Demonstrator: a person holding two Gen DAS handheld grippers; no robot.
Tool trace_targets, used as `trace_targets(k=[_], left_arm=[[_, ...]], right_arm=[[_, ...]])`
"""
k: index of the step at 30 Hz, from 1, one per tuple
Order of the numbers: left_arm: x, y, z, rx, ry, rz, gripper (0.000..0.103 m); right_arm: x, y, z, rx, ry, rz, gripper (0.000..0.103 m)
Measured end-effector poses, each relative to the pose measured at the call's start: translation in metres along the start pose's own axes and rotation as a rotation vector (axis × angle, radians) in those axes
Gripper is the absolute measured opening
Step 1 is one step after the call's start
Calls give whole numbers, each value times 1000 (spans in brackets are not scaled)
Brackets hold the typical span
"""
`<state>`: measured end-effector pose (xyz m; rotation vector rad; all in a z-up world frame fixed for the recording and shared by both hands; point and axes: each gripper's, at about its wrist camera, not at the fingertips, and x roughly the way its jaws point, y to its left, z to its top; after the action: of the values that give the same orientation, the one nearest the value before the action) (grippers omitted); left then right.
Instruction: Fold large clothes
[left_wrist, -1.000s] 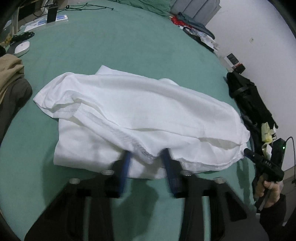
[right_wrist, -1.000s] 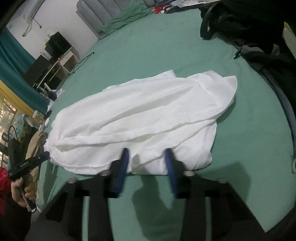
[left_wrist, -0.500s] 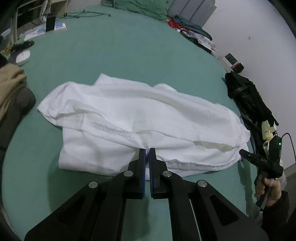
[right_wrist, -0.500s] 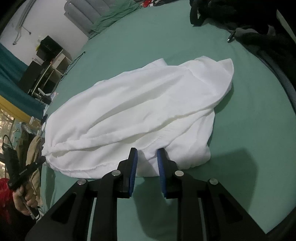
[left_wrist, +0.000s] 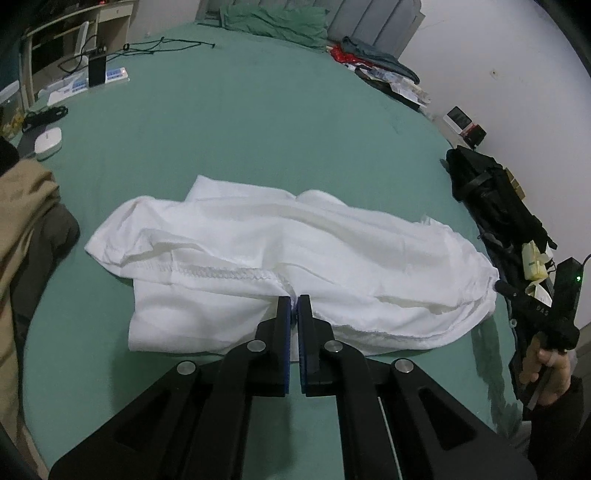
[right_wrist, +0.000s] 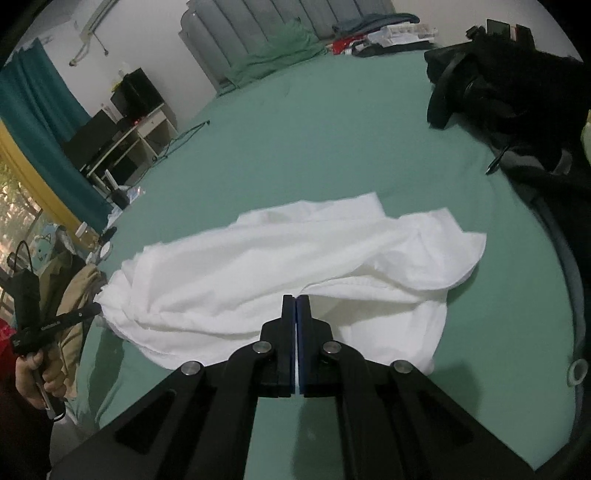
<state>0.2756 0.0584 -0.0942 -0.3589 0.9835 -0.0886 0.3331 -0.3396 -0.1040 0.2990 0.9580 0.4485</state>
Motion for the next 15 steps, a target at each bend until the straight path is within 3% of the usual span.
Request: trace_targets(k=[8, 15], left_arm=[[-2, -3, 8, 51, -19, 6, 3], [9, 0, 41, 29, -57, -2, 3]], right_arm=[[-13, 1, 0, -32, -39, -22, 1], [-13, 16, 47, -117, -120, -42, 1]])
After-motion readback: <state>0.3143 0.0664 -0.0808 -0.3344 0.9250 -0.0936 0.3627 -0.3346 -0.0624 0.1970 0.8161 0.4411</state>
